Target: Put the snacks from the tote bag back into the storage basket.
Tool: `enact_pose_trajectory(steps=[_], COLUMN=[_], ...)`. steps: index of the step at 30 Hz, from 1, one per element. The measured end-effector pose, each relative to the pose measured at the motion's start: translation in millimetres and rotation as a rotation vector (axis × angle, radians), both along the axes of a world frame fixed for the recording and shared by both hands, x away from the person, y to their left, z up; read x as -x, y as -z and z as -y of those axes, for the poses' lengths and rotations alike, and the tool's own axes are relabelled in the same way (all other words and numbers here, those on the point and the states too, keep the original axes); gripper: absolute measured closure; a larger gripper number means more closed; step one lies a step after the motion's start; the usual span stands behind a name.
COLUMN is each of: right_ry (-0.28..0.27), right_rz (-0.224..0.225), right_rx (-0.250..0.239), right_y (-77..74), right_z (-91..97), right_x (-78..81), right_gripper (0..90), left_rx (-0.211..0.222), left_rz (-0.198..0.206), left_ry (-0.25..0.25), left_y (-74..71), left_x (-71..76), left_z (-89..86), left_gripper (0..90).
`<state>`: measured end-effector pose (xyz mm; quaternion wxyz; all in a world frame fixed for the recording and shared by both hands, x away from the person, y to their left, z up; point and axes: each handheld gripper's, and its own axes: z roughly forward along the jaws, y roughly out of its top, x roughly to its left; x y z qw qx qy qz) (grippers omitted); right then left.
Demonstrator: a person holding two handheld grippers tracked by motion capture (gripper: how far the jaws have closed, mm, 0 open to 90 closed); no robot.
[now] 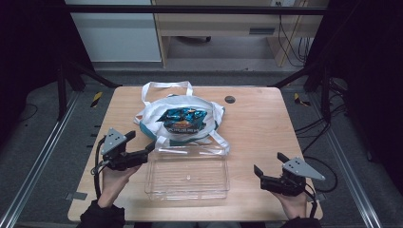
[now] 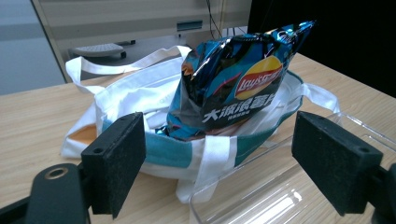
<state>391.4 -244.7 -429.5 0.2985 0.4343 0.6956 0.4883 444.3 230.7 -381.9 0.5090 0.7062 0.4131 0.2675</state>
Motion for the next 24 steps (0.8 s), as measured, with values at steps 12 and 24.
enact_pose_trajectory(steps=[12,24], right_ry=[0.0,-0.001], right_rz=[-0.012,-0.009], right_rx=[0.014,0.019], right_y=[2.5,2.3], right_z=[-3.5,-4.0], right_x=[-3.5,-3.7], right_gripper=[6.5,6.5], left_rx=[-0.008,-0.008], left_rz=[0.0,0.013], left_ry=[-0.003,-0.01], left_y=[-1.4,-5.2], left_x=[-11.6,-27.5], left_z=[10.2,15.5], left_gripper=[17.2,18.3])
